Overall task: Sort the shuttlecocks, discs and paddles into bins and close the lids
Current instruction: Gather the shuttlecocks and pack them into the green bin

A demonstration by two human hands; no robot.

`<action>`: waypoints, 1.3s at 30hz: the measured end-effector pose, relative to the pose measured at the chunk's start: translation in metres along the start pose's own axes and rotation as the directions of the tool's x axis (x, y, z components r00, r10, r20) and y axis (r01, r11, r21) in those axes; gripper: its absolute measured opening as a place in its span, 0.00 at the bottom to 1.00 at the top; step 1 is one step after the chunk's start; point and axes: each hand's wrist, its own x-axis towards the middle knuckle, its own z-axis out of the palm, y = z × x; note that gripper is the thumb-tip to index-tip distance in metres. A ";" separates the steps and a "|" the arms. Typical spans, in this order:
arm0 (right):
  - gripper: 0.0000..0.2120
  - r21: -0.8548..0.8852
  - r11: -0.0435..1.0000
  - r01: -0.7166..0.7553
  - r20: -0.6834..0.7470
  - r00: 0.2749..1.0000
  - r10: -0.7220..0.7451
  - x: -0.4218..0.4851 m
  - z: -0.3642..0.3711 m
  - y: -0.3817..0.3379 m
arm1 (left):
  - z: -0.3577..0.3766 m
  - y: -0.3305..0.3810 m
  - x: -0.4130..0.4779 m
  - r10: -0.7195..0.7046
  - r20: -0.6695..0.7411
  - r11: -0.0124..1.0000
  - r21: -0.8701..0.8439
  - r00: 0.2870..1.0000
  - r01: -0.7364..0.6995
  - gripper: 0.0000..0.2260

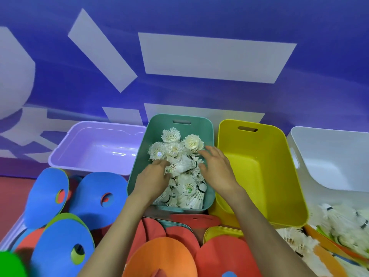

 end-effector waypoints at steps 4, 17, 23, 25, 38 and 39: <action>0.20 0.077 0.996 0.047 -0.060 0.997 -0.042 -0.027 -0.017 0.014 | 0.006 0.032 -0.019 0.060 -0.081 0.998 -0.018 0.995 -0.062 0.16; 0.16 0.253 0.966 0.055 -0.399 0.916 0.053 -0.192 -0.082 0.166 | 0.099 0.226 -0.114 0.546 -0.290 0.762 -0.218 0.786 -0.610 0.12; 0.15 0.241 0.956 -0.165 -0.290 0.928 0.233 -0.247 -0.077 0.249 | 0.176 0.272 -0.137 0.487 0.022 0.864 -0.154 0.873 -0.479 0.15; 0.13 0.237 0.952 -0.195 -0.222 0.943 0.249 -0.256 -0.075 0.264 | 0.195 0.278 -0.138 0.369 0.170 0.929 -0.038 0.914 -0.368 0.19; 0.14 0.044 0.985 -0.169 0.372 0.917 0.141 -0.259 -0.037 0.265 | 0.228 0.274 -0.118 0.204 0.315 0.915 0.275 0.927 -0.295 0.14; 0.15 0.057 0.983 -0.174 0.365 0.920 0.142 -0.259 -0.036 0.265 | 0.230 0.273 -0.117 0.201 0.312 0.919 0.267 0.929 -0.289 0.14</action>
